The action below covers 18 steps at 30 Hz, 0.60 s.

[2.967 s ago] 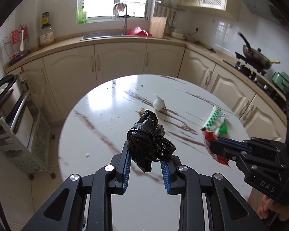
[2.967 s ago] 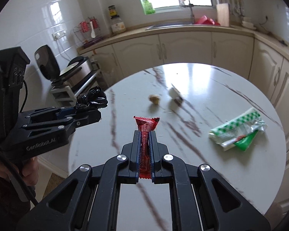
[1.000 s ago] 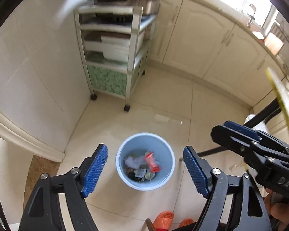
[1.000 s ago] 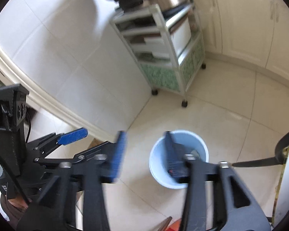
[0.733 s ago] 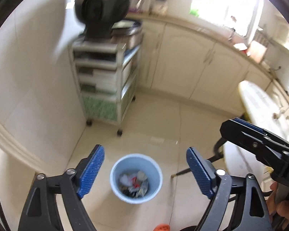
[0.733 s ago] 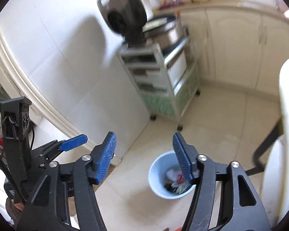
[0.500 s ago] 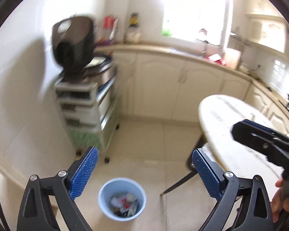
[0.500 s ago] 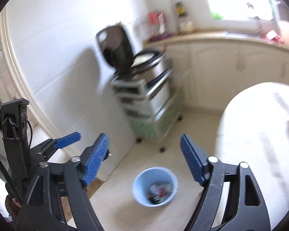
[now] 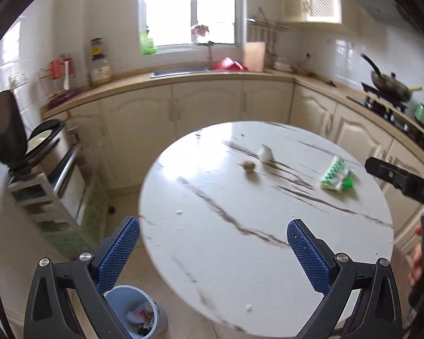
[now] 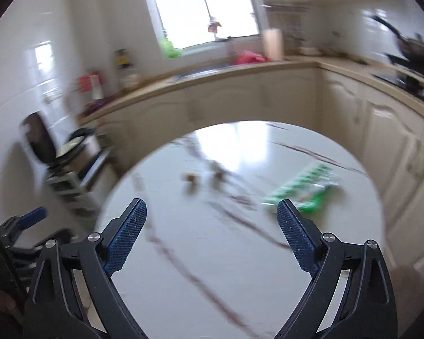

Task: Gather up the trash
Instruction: 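Return both tools to the table toward the green-checkered package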

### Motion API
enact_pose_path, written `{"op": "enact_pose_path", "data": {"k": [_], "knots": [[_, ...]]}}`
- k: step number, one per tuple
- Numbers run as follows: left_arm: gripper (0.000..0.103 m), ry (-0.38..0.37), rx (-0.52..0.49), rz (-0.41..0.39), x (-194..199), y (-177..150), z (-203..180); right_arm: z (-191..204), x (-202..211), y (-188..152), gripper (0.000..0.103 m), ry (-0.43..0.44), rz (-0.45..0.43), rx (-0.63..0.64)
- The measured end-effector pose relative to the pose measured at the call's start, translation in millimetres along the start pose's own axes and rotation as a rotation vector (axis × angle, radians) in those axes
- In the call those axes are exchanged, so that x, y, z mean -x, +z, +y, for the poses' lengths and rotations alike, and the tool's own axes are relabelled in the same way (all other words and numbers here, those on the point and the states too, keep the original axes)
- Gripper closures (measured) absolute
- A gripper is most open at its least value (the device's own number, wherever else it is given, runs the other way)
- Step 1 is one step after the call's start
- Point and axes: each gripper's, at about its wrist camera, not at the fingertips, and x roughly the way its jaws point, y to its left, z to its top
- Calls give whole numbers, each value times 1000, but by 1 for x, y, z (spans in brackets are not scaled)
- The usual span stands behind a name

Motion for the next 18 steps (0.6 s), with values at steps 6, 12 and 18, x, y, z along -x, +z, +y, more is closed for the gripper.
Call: {"op": "enact_pose_path", "data": {"k": [6,12,18], "knots": [[1,-16,-63,38,-35,15,-24,-90,-53,5,10,-94,144,-207],[1,4,-76,80,-104,45,-11,-104,-106,9,11,-135,231,-231],[1,27,-66,95,-135,50,12,-91,-150,22,10,-177,275,-197]]}}
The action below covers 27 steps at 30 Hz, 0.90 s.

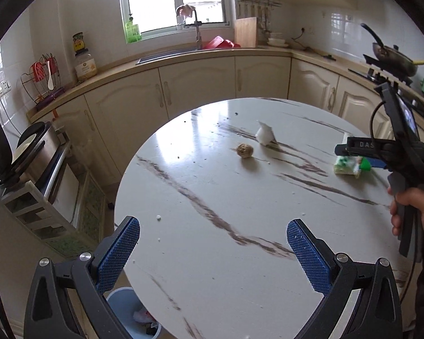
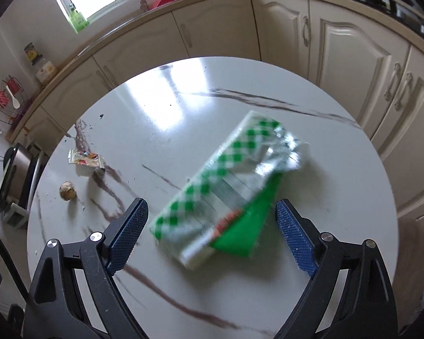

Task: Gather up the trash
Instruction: 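Return both tools to the table toward the green-checkered package, then grasp the green-checkered package with the right gripper while the left grasps the white cup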

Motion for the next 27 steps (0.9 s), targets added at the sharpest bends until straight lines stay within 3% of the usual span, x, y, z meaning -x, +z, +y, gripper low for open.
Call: {"op": "enact_pose_path", "data": {"k": [3,7,11,17,18,19,20,22,27], "knots": [[1,6,-1,3,-13,6,7,9,-11,10,8,-43,14,63],[1,11,-9,13,-28,15,11,31,-20,4,10,-106,23,292],[1,8,-20,19,-42,22,12,26,-14,5,34,-51,31,351],[1,-12,-29,36,-62,35,6,17,-8,2,40,4,35,414],[1,-18,-39,37,-66,37,6,15,-6,1,56,18,29,420],[1,-13,-49,40,-72,41,3,11,-2,2,83,24,19,413],[1,-7,-59,39,-78,45,2,5,-1,3,88,66,32,390],[1,-18,-71,44,-93,54,-2,-2,0,2,89,57,28,387],[1,-55,-67,80,-136,79,-11,-16,9,1,89,135,7,347]]}}
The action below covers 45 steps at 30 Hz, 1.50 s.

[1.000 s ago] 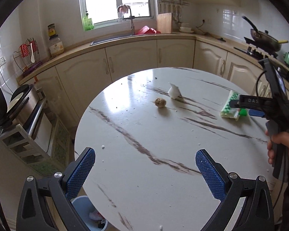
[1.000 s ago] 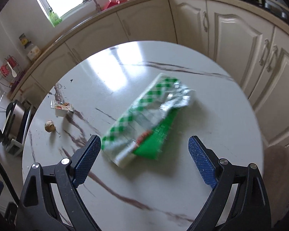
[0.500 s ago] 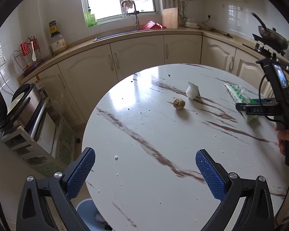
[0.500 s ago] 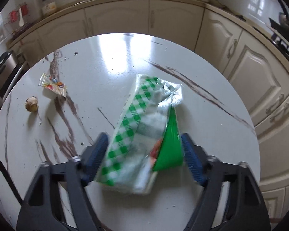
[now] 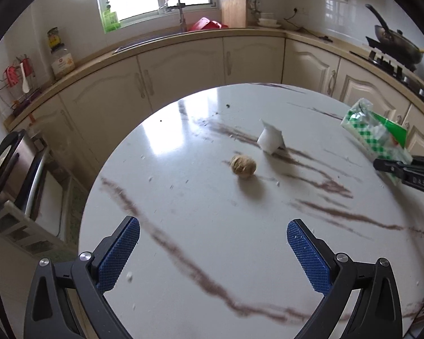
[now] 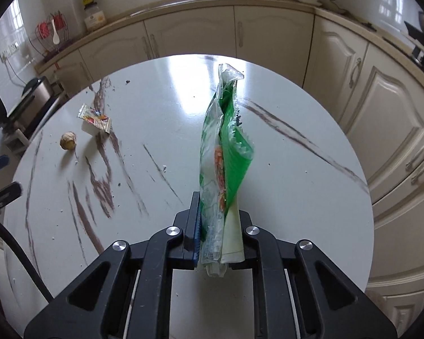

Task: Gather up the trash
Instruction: 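Grasp the green-checkered package with the right gripper while the left grasps the white cup, then carry the white cup and green package to the blue bin and open both grippers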

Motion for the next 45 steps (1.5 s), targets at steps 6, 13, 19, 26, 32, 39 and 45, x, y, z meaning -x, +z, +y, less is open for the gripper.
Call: {"op": "enact_pose_path", "data": {"k": [6,13,19,26,32,39,45], "knots": [[1,-20,-28,-29,-36,40,-22,-2,12,1,89,81,-35,-7],[1,-18,-52,8,-93,72,-50,-4,12,1,89,128,-42,-1],[34,-55,11,98,-135,92,-51,-4,11,-1,89,150,-42,2],[84,-114,12,123,-148,89,-46,-5,14,-3,89,157,-54,1],[84,-142,0,110,-129,71,-38,8,24,-7,89,170,-66,-1],[84,-177,-8,41,-67,40,-26,42,54,-17,89,196,-85,25],[84,-205,26,-44,14,0,9,100,94,-26,89,235,-123,93]]}}
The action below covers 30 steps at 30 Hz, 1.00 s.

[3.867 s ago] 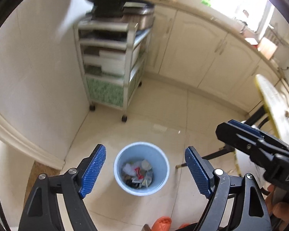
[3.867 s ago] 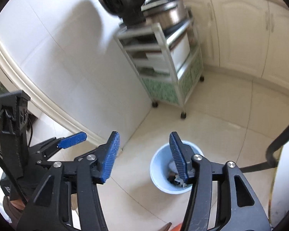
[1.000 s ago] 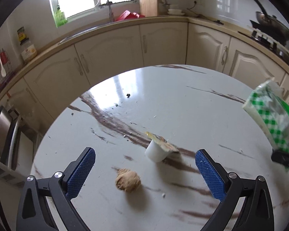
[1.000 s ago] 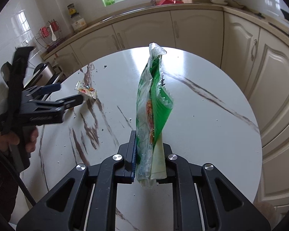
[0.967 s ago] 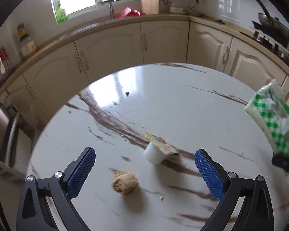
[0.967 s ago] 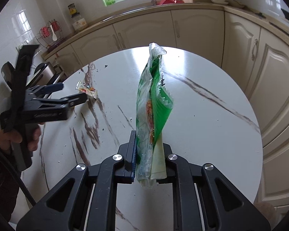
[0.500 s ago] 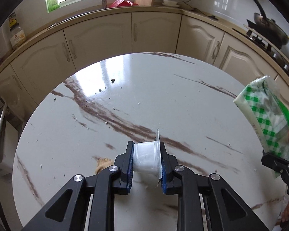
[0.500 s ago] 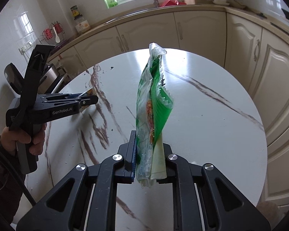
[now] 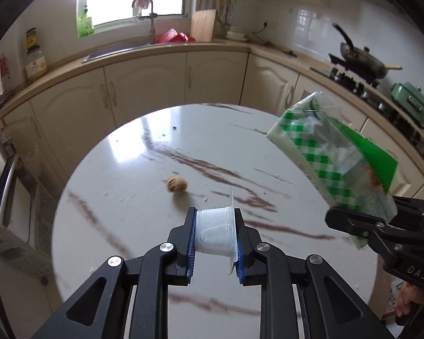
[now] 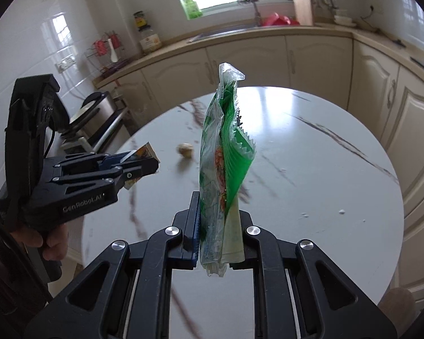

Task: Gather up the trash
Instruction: 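Carry the white cup and green package to the blue bin and open both grippers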

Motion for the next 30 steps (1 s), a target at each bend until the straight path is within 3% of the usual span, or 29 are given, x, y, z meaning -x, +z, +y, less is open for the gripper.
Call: {"op": "enact_pose_path", "data": {"k": [4,9,18,23,30], "knots": [[84,20,32,-65,63,-34,32,62,7,-3,89,55,-7,68],[84,98,80,-116,139,-93,90,151,-4,-9,89,154,-1,150],[84,254,257,-86,222,-228,202,299,-86,-43,88,350,126,239],[84,288,376,1,219,-294,254,348,-147,-69,88,393,221,272],[84,270,517,157,155,-356,304,364,-238,-104,88,312,354,281]]}}
